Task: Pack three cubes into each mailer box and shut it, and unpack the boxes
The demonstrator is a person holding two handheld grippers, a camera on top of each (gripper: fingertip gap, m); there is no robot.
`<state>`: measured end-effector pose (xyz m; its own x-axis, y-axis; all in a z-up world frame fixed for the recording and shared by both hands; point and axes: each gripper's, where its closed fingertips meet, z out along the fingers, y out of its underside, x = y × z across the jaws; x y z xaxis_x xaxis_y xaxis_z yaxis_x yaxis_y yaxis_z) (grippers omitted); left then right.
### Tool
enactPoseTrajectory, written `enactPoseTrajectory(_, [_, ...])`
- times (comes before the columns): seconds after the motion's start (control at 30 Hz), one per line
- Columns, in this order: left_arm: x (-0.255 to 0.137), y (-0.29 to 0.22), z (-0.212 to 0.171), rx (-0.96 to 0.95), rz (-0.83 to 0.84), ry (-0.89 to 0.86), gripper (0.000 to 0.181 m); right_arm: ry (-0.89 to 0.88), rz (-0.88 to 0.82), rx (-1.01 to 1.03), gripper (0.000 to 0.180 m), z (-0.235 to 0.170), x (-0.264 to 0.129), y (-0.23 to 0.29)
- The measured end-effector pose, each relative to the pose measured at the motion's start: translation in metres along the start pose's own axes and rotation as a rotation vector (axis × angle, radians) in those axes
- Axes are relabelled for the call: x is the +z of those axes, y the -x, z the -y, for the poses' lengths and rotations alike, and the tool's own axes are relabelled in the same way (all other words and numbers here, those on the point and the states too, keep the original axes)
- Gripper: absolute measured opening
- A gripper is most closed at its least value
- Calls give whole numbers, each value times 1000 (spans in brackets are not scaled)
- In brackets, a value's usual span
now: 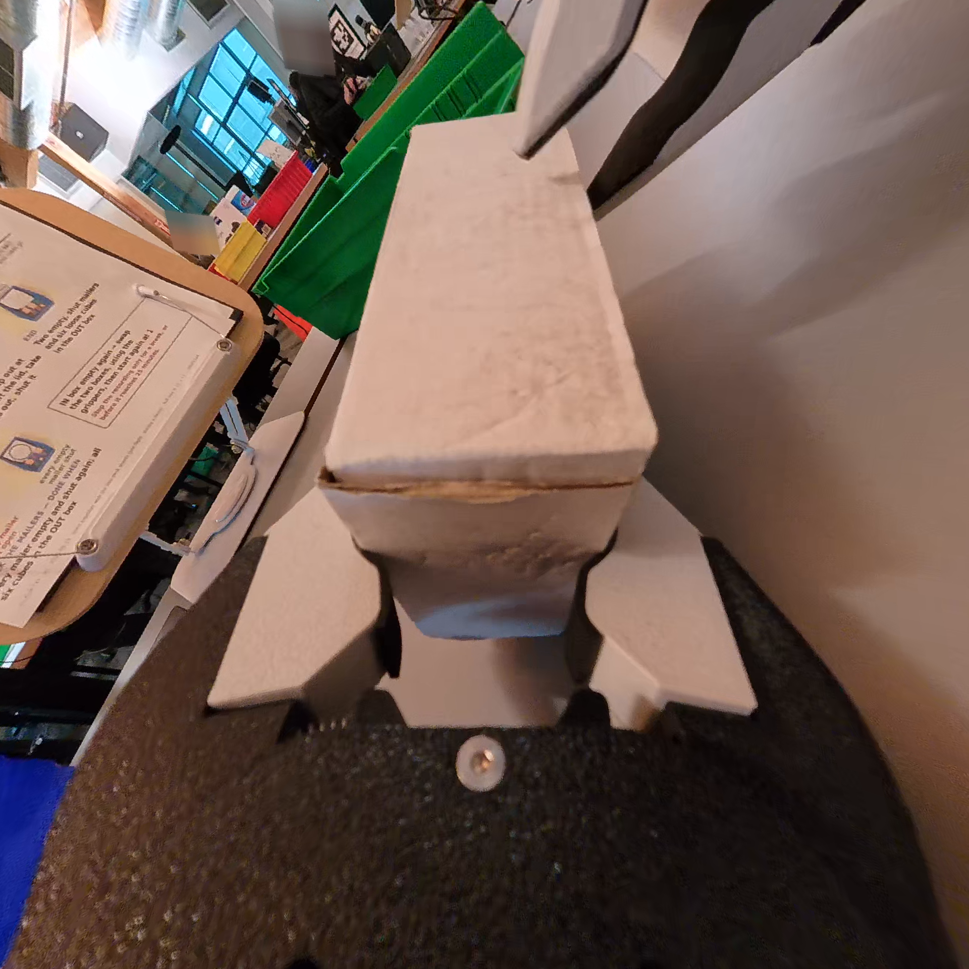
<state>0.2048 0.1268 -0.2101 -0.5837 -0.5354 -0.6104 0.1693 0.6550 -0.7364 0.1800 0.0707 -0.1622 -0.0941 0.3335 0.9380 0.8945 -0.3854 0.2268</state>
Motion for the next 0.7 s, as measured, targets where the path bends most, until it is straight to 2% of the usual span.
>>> enactPoseTrajectory(0.33, [0, -1, 0, 4, -3, 4, 72, 0, -40, 61, 7, -5, -5, 2])
enactPoseTrajectory(0.43, [0, -1, 0, -16, -2, 13, 71, 45, -166, -41, 19, -10, -1, -3])
enactPoseTrajectory(0.53, [1, 2, -2, -60, -15, 22, 71, 76, -232, -59, 12, -13, 4, -5])
enactPoseTrajectory(0.63, [1, 3, -3, -79, -18, 30, 70, 92, -290, -114, 12, -14, 7, -9])
enactPoseTrajectory(0.7, [1, 3, -4, -77, -12, 34, 70, 99, -262, -111, 1, -15, 10, -5])
